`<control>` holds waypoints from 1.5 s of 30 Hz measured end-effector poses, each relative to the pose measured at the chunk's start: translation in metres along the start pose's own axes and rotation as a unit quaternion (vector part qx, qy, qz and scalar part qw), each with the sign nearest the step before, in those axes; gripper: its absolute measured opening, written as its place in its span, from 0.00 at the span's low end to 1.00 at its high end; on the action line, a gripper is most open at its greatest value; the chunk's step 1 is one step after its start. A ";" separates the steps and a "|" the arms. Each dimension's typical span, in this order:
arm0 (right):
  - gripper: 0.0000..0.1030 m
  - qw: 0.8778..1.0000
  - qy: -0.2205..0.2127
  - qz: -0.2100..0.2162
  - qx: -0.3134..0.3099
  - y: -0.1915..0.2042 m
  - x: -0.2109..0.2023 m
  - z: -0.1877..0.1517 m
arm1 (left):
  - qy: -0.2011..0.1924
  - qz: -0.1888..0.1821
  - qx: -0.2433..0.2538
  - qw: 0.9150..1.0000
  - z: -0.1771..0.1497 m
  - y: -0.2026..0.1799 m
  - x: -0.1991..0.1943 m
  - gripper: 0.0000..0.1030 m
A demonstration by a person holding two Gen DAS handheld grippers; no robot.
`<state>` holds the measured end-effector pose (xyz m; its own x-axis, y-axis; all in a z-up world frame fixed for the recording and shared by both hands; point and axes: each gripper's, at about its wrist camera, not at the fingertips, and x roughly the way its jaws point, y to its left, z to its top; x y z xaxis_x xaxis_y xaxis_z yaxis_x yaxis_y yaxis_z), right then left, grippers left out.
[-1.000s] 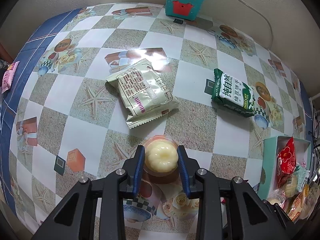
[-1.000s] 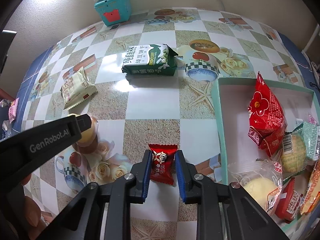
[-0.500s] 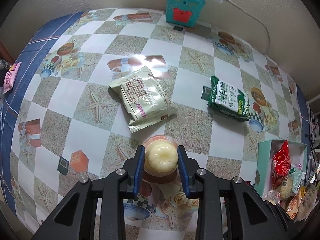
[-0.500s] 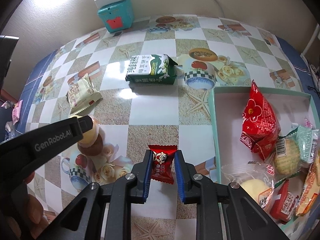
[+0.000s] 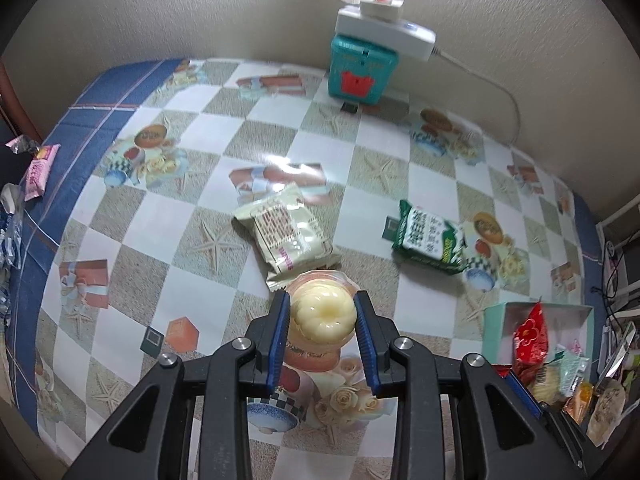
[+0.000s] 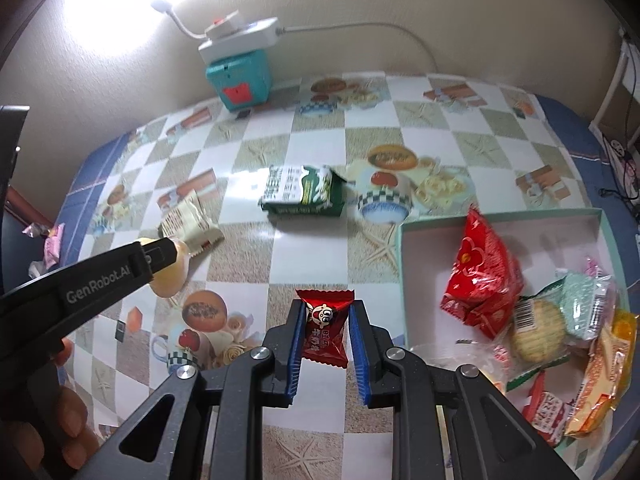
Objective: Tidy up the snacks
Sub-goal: 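Carry the pastry cup with the left tool while the right tool carries the red candy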
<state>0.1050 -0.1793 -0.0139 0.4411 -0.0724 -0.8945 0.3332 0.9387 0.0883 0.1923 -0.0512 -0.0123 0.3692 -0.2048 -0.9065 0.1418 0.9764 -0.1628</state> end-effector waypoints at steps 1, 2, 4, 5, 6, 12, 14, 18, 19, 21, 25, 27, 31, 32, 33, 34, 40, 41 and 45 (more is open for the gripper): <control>0.23 1.000 -0.003 0.001 0.002 -0.002 -0.003 0.001 | -0.004 -0.001 0.000 1.000 0.001 -0.001 -0.004 0.33; 0.23 1.000 -0.006 0.001 0.002 -0.003 -0.006 0.001 | -0.008 -0.001 0.000 1.000 0.002 -0.002 -0.007 0.33; 0.23 1.000 -0.012 0.001 0.006 -0.007 -0.011 0.003 | -0.016 -0.002 0.001 1.000 0.003 -0.003 -0.014 0.33; 0.23 1.000 -0.014 0.001 0.008 -0.008 -0.013 0.003 | -0.022 -0.002 0.002 1.000 0.003 -0.004 -0.019 0.33; 0.23 1.000 -0.018 0.001 0.011 -0.011 -0.017 0.004 | -0.026 -0.002 0.003 1.000 0.003 -0.006 -0.022 0.33; 0.23 0.999 -0.031 -0.002 0.026 -0.028 -0.028 0.008 | -0.047 -0.008 0.019 0.999 0.002 -0.020 -0.040 0.33; 0.23 0.999 -0.033 -0.003 0.033 -0.035 -0.031 0.009 | -0.052 -0.010 0.024 0.998 0.001 -0.026 -0.045 0.33; 0.23 0.998 -0.039 -0.005 0.051 -0.052 -0.038 0.010 | -0.061 -0.012 0.038 0.997 -0.002 -0.039 -0.052 0.33; 0.23 0.998 -0.041 -0.005 0.056 -0.057 -0.039 0.011 | -0.063 -0.013 0.042 0.997 -0.002 -0.044 -0.054 0.33; 0.23 0.997 -0.043 -0.007 0.067 -0.068 -0.042 0.011 | -0.065 -0.014 0.048 0.997 -0.004 -0.050 -0.056 0.33; 0.23 0.995 -0.046 -0.015 0.087 -0.088 -0.046 0.012 | -0.068 -0.016 0.063 0.996 -0.007 -0.066 -0.058 0.33; 0.23 0.994 -0.048 -0.016 0.096 -0.098 -0.048 0.012 | -0.068 -0.019 0.071 0.995 -0.010 -0.074 -0.059 0.33; 0.23 0.992 -0.053 -0.021 0.113 -0.117 -0.053 0.011 | -0.067 -0.023 0.089 0.994 -0.016 -0.093 -0.057 0.33; 0.23 0.992 -0.054 -0.023 0.116 -0.121 -0.054 0.011 | -0.066 -0.024 0.093 0.993 -0.017 -0.098 -0.057 0.33; 0.23 0.991 -0.055 -0.024 0.121 -0.127 -0.055 0.011 | -0.066 -0.025 0.097 0.993 -0.019 -0.102 -0.057 0.33; 0.23 0.990 -0.055 -0.026 0.124 -0.131 -0.055 0.010 | -0.065 -0.027 0.103 0.992 -0.021 -0.108 -0.056 0.33; 0.23 0.987 -0.059 -0.038 0.141 -0.156 -0.060 0.008 | -0.057 -0.034 0.132 0.989 -0.033 -0.137 -0.051 0.33; 0.23 0.987 -0.060 -0.039 0.144 -0.160 -0.060 0.008 | -0.056 -0.035 0.136 0.988 -0.035 -0.141 -0.051 0.33; 0.23 0.985 -0.061 -0.045 0.156 -0.177 -0.061 0.006 | -0.052 -0.039 0.156 0.986 -0.043 -0.159 -0.048 0.33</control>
<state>0.0242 -0.3431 0.0278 0.4892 -0.2082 -0.8470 0.6063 0.7793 0.1586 0.1122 -0.1936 0.0403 0.4357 -0.3003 -0.8485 0.4429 0.8922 -0.0884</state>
